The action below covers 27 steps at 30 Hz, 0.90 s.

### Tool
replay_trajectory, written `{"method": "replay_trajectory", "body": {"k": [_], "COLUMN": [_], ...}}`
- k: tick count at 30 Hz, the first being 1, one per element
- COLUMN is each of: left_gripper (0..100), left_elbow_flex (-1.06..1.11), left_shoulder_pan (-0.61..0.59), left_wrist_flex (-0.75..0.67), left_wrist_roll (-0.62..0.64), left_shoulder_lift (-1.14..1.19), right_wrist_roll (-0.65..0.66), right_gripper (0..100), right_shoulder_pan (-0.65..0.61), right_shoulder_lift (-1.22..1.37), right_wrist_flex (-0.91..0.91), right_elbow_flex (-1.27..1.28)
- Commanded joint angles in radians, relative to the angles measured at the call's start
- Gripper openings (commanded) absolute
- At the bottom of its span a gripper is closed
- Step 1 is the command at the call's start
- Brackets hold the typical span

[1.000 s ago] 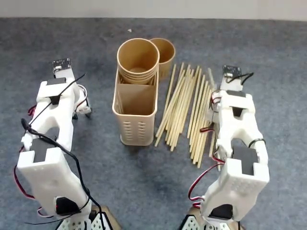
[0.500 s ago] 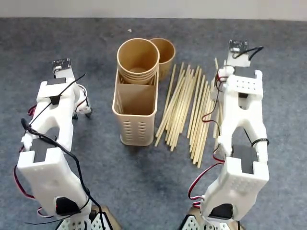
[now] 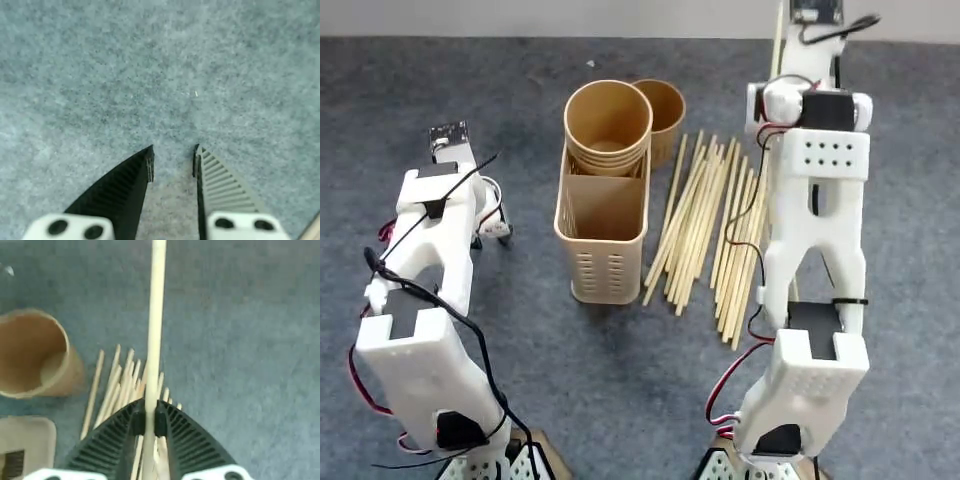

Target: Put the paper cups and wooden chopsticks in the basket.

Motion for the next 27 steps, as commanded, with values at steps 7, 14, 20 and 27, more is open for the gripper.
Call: {"method": "replay_trajectory", "body": {"k": [7,14,20,27], "left_gripper": [16,16,16,16], "left_elbow_flex": [0.001,0.002,0.025,0.027], "left_shoulder_pan": [0.012,0.012,0.01,0.005], "left_wrist_flex": [-0.029,-0.06,-0.078,-0.078], "left_wrist_roll": [0.015,0.015,0.015,0.015], "left_shoulder_lift": [-0.018,-0.018,-0.018,-0.018], "right_wrist_roll": [0.0,-0.084,-0.069,-0.1], "right_gripper": [0.6,0.6,0.6,0.6], "right_shoulder_pan": [-0.01,-0.074,-0.265,-0.369], "right_shoulder_lift": [-0.013,-0.016,-0.008,-0.005], "right_wrist_flex": [0.005,0.153,0.486,0.449], "right_elbow_flex": [-0.254,-0.584,-1.125,-1.082]}}
